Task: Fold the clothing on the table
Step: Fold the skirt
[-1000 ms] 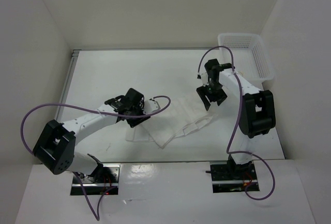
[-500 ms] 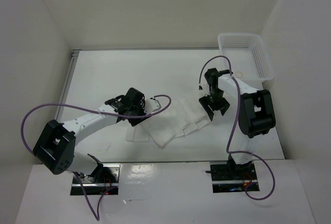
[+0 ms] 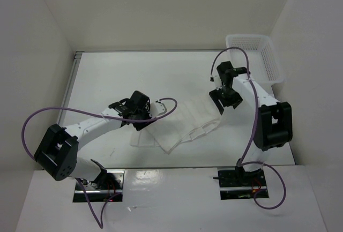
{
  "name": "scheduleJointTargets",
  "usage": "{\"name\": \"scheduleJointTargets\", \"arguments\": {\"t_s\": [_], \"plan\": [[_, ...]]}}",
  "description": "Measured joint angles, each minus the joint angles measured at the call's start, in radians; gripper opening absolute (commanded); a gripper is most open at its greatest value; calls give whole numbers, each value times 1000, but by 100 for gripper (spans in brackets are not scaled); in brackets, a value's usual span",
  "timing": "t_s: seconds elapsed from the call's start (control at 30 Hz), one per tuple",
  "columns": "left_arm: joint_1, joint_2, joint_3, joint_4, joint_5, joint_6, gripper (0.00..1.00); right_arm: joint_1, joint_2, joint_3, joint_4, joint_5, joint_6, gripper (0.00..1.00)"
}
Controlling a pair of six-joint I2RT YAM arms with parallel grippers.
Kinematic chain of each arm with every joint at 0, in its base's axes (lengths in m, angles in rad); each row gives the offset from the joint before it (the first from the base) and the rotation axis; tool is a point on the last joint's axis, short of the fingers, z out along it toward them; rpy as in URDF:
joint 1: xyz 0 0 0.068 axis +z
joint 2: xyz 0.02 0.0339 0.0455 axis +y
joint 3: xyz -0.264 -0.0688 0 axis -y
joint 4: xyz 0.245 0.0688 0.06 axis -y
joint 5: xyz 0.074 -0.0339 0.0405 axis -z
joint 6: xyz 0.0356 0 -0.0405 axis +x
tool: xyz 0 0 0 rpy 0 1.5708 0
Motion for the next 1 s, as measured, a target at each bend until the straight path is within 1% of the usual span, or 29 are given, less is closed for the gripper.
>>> {"name": "scheduleJointTargets", "arguments": {"t_s": [0.1,0.2,0.3,0.33,0.37,0.43,0.53,0.63,0.67,0.7,0.77,0.8,0.83,0.87,1.0], "plan": [[0,0,3,0,0,-22,49,-34,-68,20,34,5,16,75],[0,0,14,-1,0,-32,49,-70,-113,-19,91,11,31,75],[0,0,23,-2,-1,-47,49,-81,-116,-101,137,13,45,75],[0,1,27,-3,-2,-49,49,-81,-112,-121,138,4,46,73],[0,3,31,-4,-3,-51,49,-81,-107,-133,138,-6,45,72],[0,9,42,-10,-8,-59,49,-80,-101,-131,139,-60,41,72],[0,13,70,-27,-19,-82,49,-48,-102,-74,136,-150,19,73],[32,6,105,-42,-15,-106,57,58,-102,14,147,-199,-4,73],[54,-2,119,-52,-10,-120,61,105,-102,36,158,-214,-10,73],[87,-13,132,-57,0,-131,72,155,-101,51,169,-224,-14,73],[171,-51,151,-65,16,-159,83,237,-92,61,183,-233,-14,73],[229,-76,158,-69,24,-178,87,280,-79,61,191,-236,-11,73],[294,-105,164,-71,37,-200,95,324,-60,61,196,-234,-5,73],[342,-129,167,-74,41,-209,99,353,-40,60,200,-232,1,73],[533,-214,173,-97,74,-274,99,436,38,31,229,-219,39,73]]}}
